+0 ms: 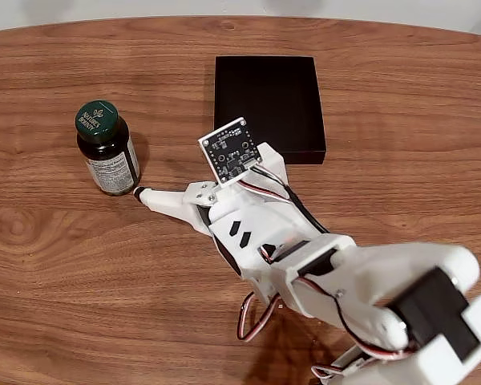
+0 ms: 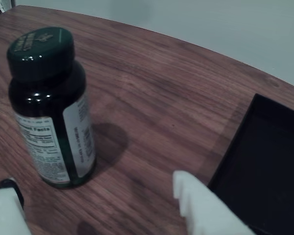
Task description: Pick up the pill bottle and place it in the black box.
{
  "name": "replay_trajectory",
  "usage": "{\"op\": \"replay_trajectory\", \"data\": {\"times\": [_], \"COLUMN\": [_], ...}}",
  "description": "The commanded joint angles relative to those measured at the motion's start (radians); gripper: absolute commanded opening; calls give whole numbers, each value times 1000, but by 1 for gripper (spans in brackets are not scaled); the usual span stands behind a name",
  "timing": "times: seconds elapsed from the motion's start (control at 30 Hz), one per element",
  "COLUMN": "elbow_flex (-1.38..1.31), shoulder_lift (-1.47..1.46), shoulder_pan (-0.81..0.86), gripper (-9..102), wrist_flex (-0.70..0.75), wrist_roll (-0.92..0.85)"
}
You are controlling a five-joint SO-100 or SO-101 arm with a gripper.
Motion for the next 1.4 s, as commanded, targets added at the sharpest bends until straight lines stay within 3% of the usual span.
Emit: {"op": "replay_trajectory", "data": {"times": [0.0,1.37], "elbow_flex": [-103,-595], "shoulder_lift": [-29,-433], "shoulder_pan": [-15,-115], "gripper": [37,40], "wrist_flex": [-43,-84], "wrist_roll": [-3,-18]}}
